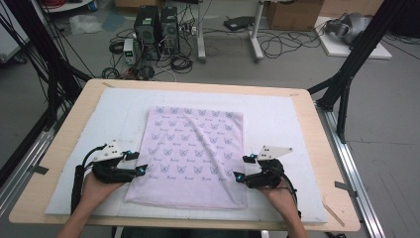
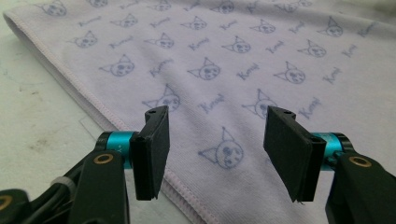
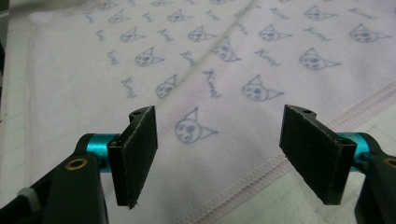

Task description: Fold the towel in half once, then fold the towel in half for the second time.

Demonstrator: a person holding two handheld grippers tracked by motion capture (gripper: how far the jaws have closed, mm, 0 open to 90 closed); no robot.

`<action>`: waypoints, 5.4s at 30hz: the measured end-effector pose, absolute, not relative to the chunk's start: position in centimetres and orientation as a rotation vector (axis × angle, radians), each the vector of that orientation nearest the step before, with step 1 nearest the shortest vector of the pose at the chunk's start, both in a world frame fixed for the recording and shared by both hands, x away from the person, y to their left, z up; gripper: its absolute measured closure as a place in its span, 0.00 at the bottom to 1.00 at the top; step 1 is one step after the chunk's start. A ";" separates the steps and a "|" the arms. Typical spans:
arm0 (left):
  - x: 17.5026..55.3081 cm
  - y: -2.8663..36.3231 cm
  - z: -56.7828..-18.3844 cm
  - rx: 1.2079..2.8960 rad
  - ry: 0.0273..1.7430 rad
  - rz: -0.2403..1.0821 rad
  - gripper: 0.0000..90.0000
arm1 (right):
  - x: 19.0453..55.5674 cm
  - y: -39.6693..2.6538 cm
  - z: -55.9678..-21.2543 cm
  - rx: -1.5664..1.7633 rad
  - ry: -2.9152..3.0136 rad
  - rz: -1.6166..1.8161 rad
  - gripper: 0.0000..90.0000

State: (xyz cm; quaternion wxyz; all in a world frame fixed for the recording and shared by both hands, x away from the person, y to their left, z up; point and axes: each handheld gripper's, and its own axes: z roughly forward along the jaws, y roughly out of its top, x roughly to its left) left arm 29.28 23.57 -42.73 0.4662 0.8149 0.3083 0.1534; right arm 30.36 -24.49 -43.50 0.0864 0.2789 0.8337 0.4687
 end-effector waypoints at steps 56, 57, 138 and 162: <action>34.4 24.4 -39.2 1.995 0.735 0.339 0.46 | 37.1 -24.7 -40.7 0.798 2.524 1.363 0.28; 34.8 24.5 -38.9 1.995 0.736 0.337 0.46 | 37.4 -24.7 -40.5 0.790 2.524 1.354 0.30; 40.2 25.1 -39.7 2.018 0.792 0.422 0.95 | 42.2 -24.5 -38.0 0.874 2.524 1.337 0.93; 36.7 25.9 -41.1 2.079 0.809 0.325 0.44 | 38.3 -25.5 -40.5 0.946 2.553 1.295 0.43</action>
